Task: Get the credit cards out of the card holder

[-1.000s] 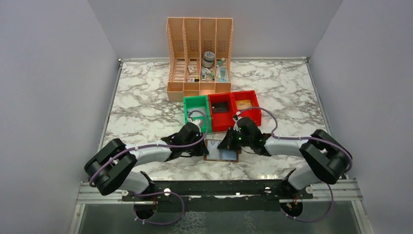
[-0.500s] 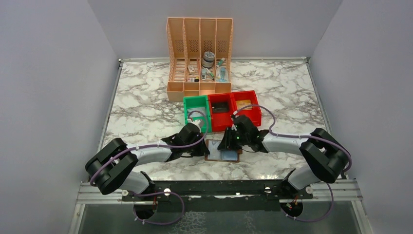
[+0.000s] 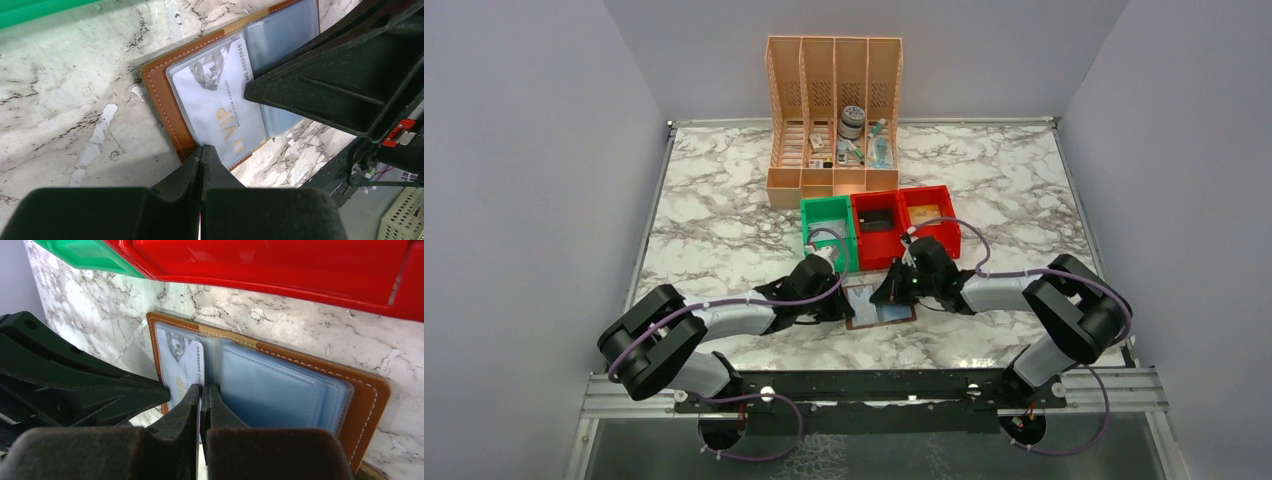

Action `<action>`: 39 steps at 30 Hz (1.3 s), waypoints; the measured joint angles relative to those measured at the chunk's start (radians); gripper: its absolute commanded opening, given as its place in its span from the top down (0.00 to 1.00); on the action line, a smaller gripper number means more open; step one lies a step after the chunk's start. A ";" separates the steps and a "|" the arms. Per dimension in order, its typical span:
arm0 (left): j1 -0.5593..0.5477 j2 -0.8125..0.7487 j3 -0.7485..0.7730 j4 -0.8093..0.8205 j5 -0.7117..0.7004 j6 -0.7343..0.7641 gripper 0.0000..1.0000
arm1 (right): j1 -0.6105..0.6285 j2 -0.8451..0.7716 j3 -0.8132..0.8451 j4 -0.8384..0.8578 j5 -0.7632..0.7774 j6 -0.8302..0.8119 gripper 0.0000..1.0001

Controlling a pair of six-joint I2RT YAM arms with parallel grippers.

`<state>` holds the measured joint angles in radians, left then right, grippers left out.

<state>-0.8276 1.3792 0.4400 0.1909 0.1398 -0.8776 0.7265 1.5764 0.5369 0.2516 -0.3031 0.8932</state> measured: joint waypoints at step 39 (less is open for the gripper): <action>-0.039 -0.061 0.132 -0.139 -0.077 0.080 0.54 | -0.269 -0.072 -0.104 -0.028 -0.358 -0.157 0.99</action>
<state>-0.8665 1.3182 0.5724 0.0521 0.0628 -0.7971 0.4580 1.5047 0.4328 0.2237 -0.6609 0.7361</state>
